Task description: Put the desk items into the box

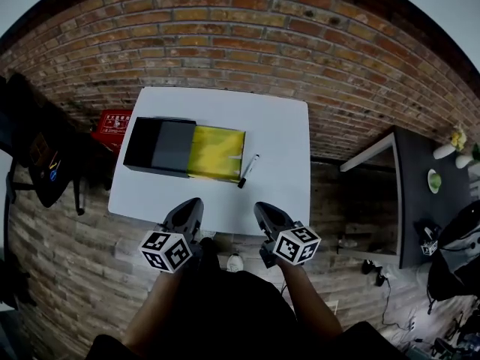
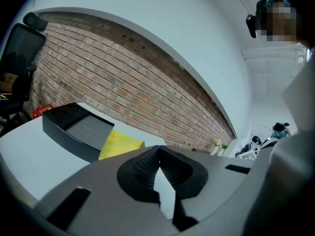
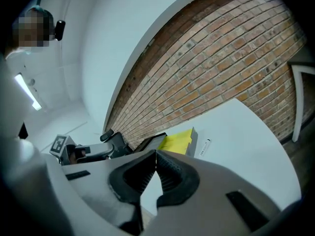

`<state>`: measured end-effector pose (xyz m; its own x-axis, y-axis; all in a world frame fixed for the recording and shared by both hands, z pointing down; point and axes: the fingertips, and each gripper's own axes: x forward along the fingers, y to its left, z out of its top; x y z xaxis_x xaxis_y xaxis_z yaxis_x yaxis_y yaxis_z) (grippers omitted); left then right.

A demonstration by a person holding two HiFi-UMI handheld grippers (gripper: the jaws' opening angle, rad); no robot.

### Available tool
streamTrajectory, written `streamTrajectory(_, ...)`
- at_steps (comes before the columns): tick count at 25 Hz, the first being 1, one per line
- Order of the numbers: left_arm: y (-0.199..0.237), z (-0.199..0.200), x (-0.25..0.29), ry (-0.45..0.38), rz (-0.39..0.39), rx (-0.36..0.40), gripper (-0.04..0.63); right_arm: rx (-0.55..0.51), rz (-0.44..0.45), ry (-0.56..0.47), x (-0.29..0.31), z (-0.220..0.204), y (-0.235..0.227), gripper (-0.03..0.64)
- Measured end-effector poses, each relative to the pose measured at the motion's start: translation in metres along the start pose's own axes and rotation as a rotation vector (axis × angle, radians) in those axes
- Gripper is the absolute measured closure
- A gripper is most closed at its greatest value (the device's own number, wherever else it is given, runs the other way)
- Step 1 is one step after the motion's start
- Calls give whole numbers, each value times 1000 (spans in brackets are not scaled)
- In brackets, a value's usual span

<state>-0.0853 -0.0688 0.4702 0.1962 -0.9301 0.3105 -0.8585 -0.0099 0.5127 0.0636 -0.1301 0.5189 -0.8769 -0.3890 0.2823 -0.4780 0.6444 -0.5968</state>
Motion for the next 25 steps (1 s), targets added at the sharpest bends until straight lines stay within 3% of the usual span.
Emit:
streamTrajectory(15, 9, -11, 85, 202, -196, 73, 582, 27, -241, 41, 69, -1, -59, 595)
streamTrajectory(25, 17, -17, 121, 293, -272, 119, 581, 64, -415, 81, 96, -14, -103, 595)
